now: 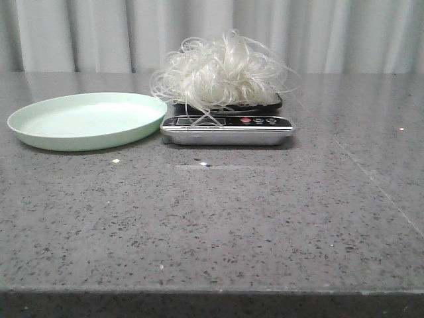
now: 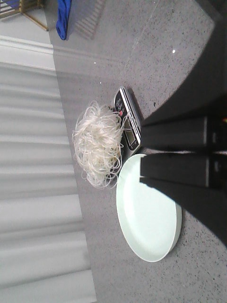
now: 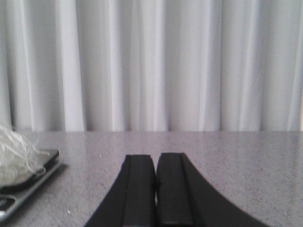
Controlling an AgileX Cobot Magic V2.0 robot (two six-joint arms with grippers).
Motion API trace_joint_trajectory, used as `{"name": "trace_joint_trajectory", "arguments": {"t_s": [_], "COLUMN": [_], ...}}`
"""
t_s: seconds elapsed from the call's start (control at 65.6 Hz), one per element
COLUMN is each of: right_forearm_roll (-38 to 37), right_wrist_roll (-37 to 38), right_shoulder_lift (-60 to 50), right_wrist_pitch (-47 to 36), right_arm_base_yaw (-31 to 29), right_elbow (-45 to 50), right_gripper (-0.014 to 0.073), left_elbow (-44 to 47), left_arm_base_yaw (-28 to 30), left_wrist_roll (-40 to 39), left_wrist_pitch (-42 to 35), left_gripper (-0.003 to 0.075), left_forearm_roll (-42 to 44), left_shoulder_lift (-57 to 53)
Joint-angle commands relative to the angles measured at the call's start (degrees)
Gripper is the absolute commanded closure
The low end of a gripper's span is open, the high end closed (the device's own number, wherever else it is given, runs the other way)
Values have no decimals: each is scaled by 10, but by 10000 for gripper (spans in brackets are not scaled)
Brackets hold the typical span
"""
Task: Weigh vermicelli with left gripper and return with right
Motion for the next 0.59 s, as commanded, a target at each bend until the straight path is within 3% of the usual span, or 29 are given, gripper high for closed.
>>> {"name": "trace_joint_trajectory", "arguments": {"t_s": [0.0,0.137,0.274,0.579], "right_forearm_roll": [23,20,21,33], "right_wrist_roll": [-4,-4,-4,-4], "right_shoulder_lift": [3,85,189,295], "right_wrist_pitch": [-9,148,236,235], "right_arm_base_yaw": [-3,-3,-3,0], "right_elbow": [-59,-188,-283,-320], "right_gripper": [427,427,427,426], "left_elbow": [-14,-14,-14,-14], "left_arm_base_yaw": [-1,-1,-1,-1], "left_wrist_roll": [-1,-1,-1,-1], "left_wrist_pitch": [-51,-52,-52,-52], "left_gripper": [594,594,594,594], "left_forearm_roll": [-1,-1,-1,-1], "left_shoulder_lift": [7,7,7,7]}}
